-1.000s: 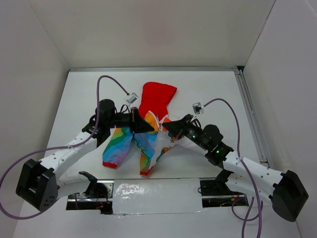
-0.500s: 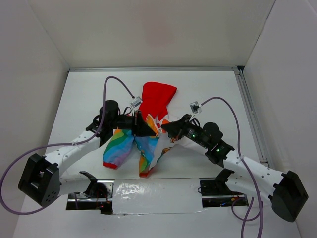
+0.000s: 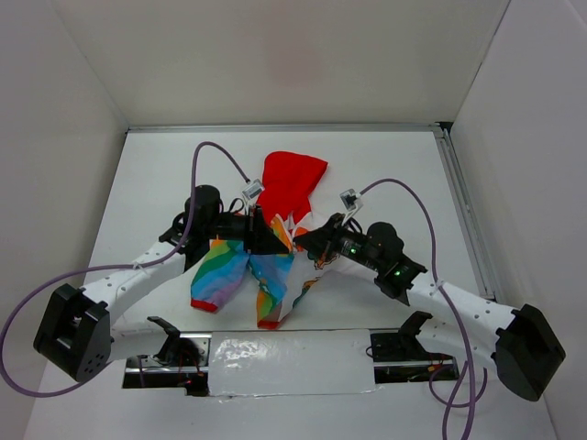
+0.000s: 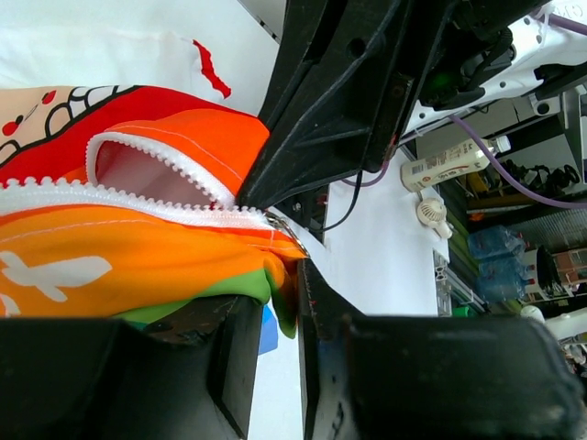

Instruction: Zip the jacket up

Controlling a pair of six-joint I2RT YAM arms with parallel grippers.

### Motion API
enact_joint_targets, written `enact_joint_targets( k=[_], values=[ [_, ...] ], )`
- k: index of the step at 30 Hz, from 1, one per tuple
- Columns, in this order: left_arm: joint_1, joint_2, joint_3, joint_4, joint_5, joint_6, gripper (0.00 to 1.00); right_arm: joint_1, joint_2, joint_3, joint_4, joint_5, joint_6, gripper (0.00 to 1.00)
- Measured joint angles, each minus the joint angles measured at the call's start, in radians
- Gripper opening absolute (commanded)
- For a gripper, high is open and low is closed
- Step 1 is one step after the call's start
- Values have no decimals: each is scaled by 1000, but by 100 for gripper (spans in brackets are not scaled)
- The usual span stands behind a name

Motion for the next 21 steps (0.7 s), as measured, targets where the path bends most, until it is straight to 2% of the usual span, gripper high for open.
enact_joint_targets(
  k=[4, 6, 10, 16, 20, 21],
  values=[
    [-1, 5, 7, -14, 1, 0, 43, 16, -19, 0, -13, 13, -14, 0],
    [-2, 11, 16, -19, 0, -1, 52, 23, -30, -1, -20, 24, -22, 0],
    [-2, 14, 18, -22, -3, -3, 55, 34, -46, -3, -28, 35, -31, 0],
    [-2, 14, 18, -27, -6, -3, 52, 45, -47, -3, -35, 50, -45, 0],
    [-3, 14, 21, -34, -6, -11, 38, 60, -47, -3, -49, 71, -57, 0],
    [-4, 14, 22, -35, -6, -14, 31, 62, -47, -3, -54, 77, -58, 0]
  ],
)
